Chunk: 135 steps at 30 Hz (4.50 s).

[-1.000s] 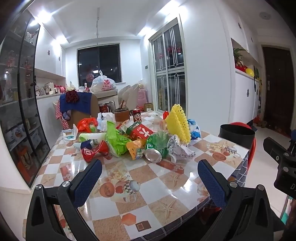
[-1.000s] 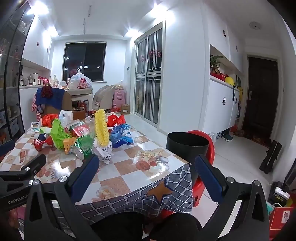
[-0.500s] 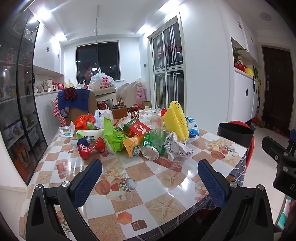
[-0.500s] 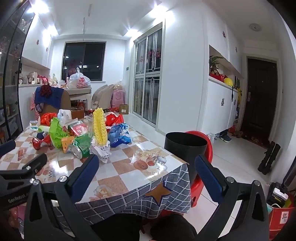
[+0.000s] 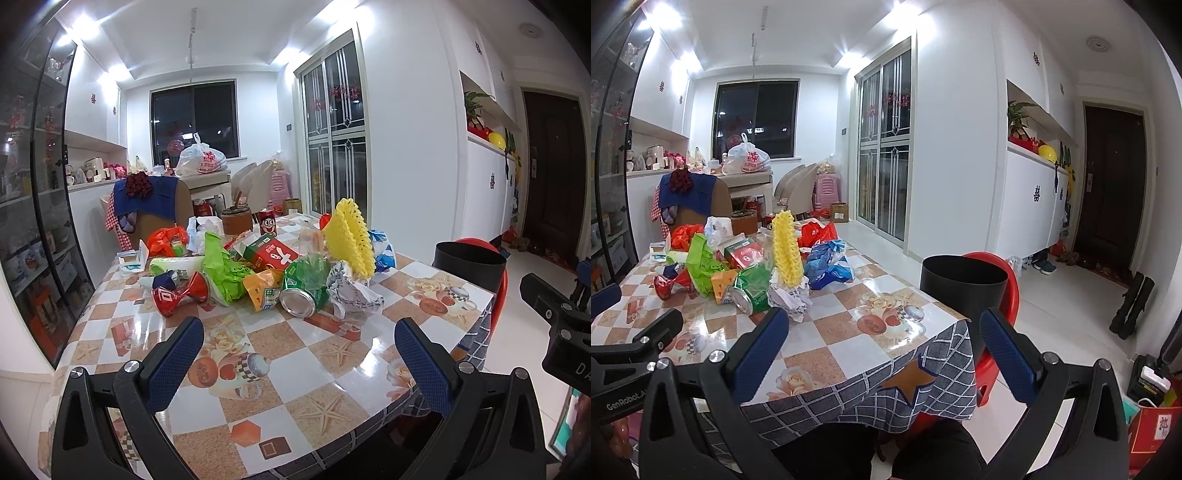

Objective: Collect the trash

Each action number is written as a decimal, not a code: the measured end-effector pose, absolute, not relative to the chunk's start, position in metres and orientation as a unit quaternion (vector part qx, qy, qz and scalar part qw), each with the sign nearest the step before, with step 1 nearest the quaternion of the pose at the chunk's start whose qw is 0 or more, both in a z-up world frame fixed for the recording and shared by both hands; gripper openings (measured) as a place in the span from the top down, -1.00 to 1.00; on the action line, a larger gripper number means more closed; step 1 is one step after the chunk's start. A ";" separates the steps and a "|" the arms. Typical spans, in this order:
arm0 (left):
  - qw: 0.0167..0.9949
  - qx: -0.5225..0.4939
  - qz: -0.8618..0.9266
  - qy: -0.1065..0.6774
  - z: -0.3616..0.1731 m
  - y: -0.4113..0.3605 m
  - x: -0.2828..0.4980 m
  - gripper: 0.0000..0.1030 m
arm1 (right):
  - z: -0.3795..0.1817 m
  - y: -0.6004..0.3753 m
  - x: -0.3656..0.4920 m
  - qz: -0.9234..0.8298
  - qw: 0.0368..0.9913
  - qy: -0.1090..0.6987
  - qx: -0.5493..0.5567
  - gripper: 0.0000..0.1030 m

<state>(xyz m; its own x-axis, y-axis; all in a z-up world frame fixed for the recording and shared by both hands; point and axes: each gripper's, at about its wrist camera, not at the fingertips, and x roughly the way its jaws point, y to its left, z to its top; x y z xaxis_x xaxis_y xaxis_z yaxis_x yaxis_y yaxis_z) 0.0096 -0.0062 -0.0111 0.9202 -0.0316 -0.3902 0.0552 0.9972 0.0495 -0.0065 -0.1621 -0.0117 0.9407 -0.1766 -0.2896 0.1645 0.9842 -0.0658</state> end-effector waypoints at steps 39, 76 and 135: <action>0.981 0.019 -0.016 0.192 0.000 -0.002 -0.003 -1.00 | 0.003 -0.155 -0.031 -0.085 0.990 0.111 -0.032 -1.00; 0.982 0.014 -0.012 0.186 0.004 0.001 -0.008 -1.00 | 0.009 -0.156 -0.036 -0.086 0.991 0.102 -0.030 -1.00; 0.895 -0.098 0.048 0.432 -0.054 0.137 0.336 -1.00 | -0.023 -0.103 0.295 0.105 0.913 0.394 0.003 0.40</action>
